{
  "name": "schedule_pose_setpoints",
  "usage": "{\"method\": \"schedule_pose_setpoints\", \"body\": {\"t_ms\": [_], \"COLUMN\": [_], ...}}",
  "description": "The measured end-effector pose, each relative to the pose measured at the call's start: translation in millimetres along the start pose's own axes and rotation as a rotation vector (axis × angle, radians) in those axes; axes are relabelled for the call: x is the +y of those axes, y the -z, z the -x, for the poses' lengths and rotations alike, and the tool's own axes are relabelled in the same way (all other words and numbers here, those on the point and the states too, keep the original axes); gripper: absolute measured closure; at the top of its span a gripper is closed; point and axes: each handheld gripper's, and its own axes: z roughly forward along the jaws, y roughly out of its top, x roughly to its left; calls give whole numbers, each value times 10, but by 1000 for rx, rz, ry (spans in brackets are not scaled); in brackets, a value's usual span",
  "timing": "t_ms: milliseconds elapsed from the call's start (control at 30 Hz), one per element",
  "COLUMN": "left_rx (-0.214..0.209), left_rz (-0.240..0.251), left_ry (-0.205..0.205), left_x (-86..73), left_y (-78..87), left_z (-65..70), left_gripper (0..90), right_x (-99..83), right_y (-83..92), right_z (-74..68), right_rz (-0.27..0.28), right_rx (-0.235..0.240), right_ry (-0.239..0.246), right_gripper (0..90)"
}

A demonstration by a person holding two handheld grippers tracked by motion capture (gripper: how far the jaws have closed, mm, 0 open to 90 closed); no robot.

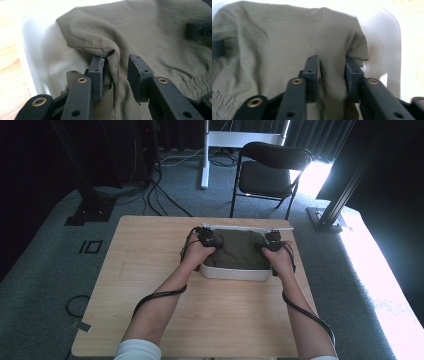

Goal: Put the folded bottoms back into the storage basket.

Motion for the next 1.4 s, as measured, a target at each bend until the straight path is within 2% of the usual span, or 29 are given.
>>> {"method": "schedule_pose_setpoints", "body": {"t_ms": [33,133,267,333,367,433,467,500,567,633,667,733,800,900,1000,1100,1200,1267,1333,1400], "left_rx": [4,6,7,7,4,-16,-19,-8,-12,-26,-33,-33,-12,28,34,42,28,32,52,52], "left_rz": [-4,7,59,110,117,110,114,111,124,154,168,178,170,147,139,152,164,168,168,169], "left_ry": [-6,-9,-18,-61,-75,-80,-75,-66,-37,-21,-21,-28,-31,-33,-16,0,4,-13,-48,-57], "left_x": [1,7,38,44,43,37,31,31,20,3,-8,-35,-70,-134,-166,-212,-243,-254,-269,-288], "left_y": [1,12,75,91,97,112,121,135,165,199,217,253,288,338,371,419,471,517,571,609], "left_z": [2,-2,-12,-13,-9,0,8,21,34,44,50,58,57,53,52,52,68,84,105,125], "left_gripper": [664,658,604,495,414,316,279,279,256,175,176,176,176,176,176,176,176,176,175,176], "right_x": [3,29,86,114,124,131,127,119,106,86,73,43,12,-33,-72,-118,-162,-187,-216,-248], "right_y": [5,46,111,142,152,162,162,165,172,182,188,202,217,251,284,311,349,382,423,454], "right_z": [0,-31,-16,-6,-2,-6,-13,-25,-48,-82,-101,-135,-154,-165,-163,-158,-152,-156,-169,-180], "right_rz": [5,49,74,105,118,141,143,141,136,159,166,166,167,184,193,193,194,193,197,197], "right_rx": [5,-48,-22,-6,8,39,51,57,67,85,89,84,92,84,82,71,71,65,66,68], "right_ry": [-11,62,44,56,66,101,127,139,141,149,153,191,214,196,192,201,202,203,211,215], "right_gripper": [635,563,471,399,351,272,269,255,207,184,172,168,143,138,137,137,137,137,137,137]}}
